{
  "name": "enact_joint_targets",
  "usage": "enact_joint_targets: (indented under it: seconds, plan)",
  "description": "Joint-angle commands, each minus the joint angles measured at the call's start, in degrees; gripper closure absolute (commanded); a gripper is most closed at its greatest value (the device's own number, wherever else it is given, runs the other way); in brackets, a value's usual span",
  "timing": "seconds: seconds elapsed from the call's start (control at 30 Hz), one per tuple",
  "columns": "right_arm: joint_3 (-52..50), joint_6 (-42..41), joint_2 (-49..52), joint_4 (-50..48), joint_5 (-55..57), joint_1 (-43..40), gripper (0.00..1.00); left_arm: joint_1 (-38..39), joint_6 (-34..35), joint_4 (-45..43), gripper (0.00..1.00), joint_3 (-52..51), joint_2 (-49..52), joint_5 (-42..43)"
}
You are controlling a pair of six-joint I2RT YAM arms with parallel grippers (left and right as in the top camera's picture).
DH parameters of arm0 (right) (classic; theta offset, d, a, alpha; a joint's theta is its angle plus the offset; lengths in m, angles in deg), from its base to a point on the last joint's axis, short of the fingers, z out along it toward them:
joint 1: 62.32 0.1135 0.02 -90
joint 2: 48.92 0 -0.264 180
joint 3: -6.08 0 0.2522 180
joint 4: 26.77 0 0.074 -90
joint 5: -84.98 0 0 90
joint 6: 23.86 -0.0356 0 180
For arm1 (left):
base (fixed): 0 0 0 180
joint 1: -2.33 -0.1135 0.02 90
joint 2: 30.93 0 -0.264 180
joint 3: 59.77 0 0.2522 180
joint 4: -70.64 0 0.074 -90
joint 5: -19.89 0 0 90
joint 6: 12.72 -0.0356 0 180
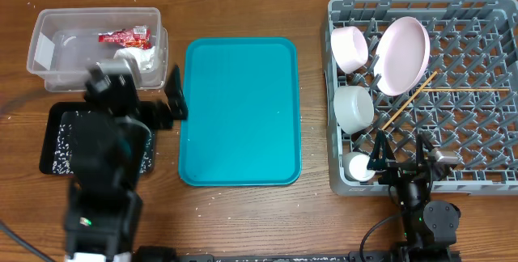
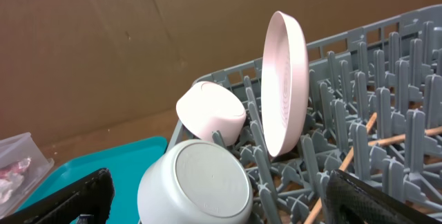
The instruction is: Sort waste into correct bins and load items into the dishwasher
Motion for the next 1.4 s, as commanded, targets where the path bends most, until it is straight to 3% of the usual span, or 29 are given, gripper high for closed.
enact_joint_targets:
  seconds: [0.0,0.2,0.67,1.37]
  plan:
    - [-0.61,0.20,-0.68,-0.39,-0.13,0.20,0.00,-0.35,-5.51,-8.26,0.00,-12.63,-10.10,3.34]
    - [-0.61,0.22,-0.68,-0.39,-0.13,0.20,0.00,-2.05,-6.32,-12.48,0.00,-29.92,-25.40,2.49]
    - [-0.61,0.20,-0.68,-0.39,-0.13,0.20,0.00,-5.66,-10.25,-10.80,0.00,-46.51,-41.46,5.03]
    - [-0.61,0.22,-0.68,-0.39,-0.13,0.20,0.00,-5.64,-10.05,-8.81,0.00,-46.47,-42.60,4.81]
